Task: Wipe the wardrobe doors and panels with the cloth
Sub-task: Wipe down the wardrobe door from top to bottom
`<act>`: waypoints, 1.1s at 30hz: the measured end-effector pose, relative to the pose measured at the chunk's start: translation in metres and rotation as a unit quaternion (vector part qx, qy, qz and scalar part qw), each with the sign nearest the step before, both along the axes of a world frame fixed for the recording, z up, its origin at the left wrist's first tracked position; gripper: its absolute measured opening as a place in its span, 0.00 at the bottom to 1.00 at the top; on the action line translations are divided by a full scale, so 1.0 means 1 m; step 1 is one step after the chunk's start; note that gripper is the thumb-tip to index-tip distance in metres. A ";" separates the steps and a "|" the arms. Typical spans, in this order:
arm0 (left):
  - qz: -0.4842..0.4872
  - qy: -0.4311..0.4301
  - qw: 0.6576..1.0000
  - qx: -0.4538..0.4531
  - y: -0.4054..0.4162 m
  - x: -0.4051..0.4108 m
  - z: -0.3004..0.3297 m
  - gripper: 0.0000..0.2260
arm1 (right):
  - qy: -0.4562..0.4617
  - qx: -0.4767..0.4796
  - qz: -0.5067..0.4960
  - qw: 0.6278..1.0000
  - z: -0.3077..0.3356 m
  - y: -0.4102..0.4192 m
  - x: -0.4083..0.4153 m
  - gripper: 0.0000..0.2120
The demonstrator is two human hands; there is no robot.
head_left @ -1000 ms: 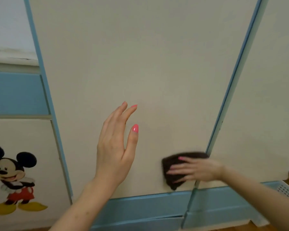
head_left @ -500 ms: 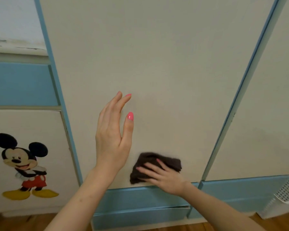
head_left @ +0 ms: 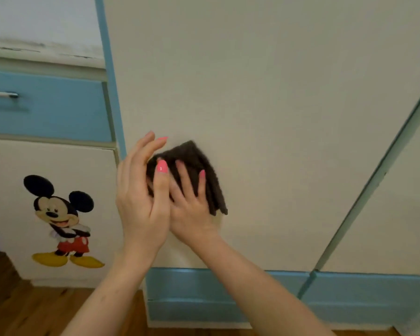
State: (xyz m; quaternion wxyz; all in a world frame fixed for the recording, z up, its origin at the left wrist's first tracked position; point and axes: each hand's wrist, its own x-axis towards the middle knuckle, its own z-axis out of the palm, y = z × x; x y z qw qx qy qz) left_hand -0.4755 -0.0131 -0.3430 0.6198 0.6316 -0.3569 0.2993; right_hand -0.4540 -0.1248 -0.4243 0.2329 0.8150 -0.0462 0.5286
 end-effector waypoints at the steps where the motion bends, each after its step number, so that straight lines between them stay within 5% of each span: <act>1: 0.000 0.009 1.000 0.004 0.001 0.000 -0.003 0.14 | 0.063 -0.060 0.012 0.996 -0.028 0.003 0.002 0.28; 3: 0.006 0.027 0.999 0.017 0.002 0.001 -0.007 0.14 | 0.185 -0.152 -0.012 0.971 -0.071 0.005 -0.004 0.12; 5: 0.010 0.026 0.999 0.038 0.001 0.000 -0.009 0.14 | 0.294 -0.230 0.012 0.927 -0.109 -0.002 -0.010 0.19; 9: 0.007 0.005 0.998 0.061 0.004 -0.002 -0.010 0.15 | 0.294 -0.336 -0.019 0.895 -0.133 -0.010 -0.014 0.22; 13: -0.005 0.011 0.999 0.047 0.001 -0.012 -0.013 0.15 | 0.402 -0.137 0.014 0.905 -0.174 -0.044 -0.020 0.24; 15: -0.021 0.007 0.999 0.047 -0.004 -0.020 -0.017 0.15 | 0.443 -0.162 0.033 0.881 -0.169 -0.072 -0.045 0.24; 20: -0.052 0.008 0.997 0.056 -0.022 -0.033 -0.022 0.15 | 0.401 -0.344 0.037 0.848 -0.123 -0.151 -0.138 0.28; 26: -0.075 -0.010 0.995 0.066 -0.033 -0.053 -0.018 0.15 | 0.487 -0.342 -0.031 0.803 -0.075 -0.213 -0.214 0.19; 33: -0.104 -0.009 0.993 0.057 -0.043 -0.063 -0.005 0.15 | 0.350 -0.323 -0.069 0.877 0.028 -0.254 -0.258 0.18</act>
